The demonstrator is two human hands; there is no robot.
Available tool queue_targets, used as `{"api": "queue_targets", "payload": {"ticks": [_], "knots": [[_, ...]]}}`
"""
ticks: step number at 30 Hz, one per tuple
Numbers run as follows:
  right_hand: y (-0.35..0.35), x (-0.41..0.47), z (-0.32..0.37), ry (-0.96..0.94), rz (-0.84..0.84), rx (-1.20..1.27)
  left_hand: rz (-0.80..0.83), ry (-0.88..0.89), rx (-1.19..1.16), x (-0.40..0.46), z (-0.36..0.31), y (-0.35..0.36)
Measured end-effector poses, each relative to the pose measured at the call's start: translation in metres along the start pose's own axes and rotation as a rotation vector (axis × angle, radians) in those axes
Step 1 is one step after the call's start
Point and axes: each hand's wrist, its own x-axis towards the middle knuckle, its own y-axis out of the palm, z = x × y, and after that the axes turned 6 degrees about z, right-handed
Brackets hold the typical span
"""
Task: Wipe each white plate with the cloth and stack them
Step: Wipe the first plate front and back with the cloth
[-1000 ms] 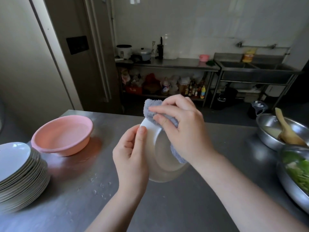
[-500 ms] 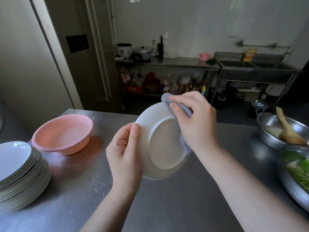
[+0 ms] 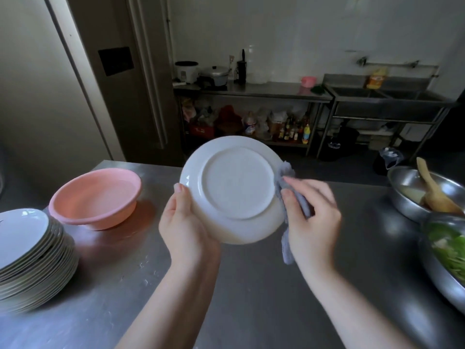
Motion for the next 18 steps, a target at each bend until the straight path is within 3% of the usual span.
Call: {"api": "queue_targets", "payload": {"ticks": [3, 8, 18], "knots": [[0.011, -0.029, 0.001, -0.183, -0.002, -0.074, -0.018, -0.066, -0.015, -0.005, 0.008, 0.005], [0.021, -0.032, 0.013, -0.542, 0.222, -0.183, 0.09, -0.136, -0.072, -0.019, 0.009, 0.016], [0.024, -0.012, 0.012, -0.624, 0.252, -0.192, 0.128, -0.186, -0.066, -0.013, 0.005, 0.011]]}}
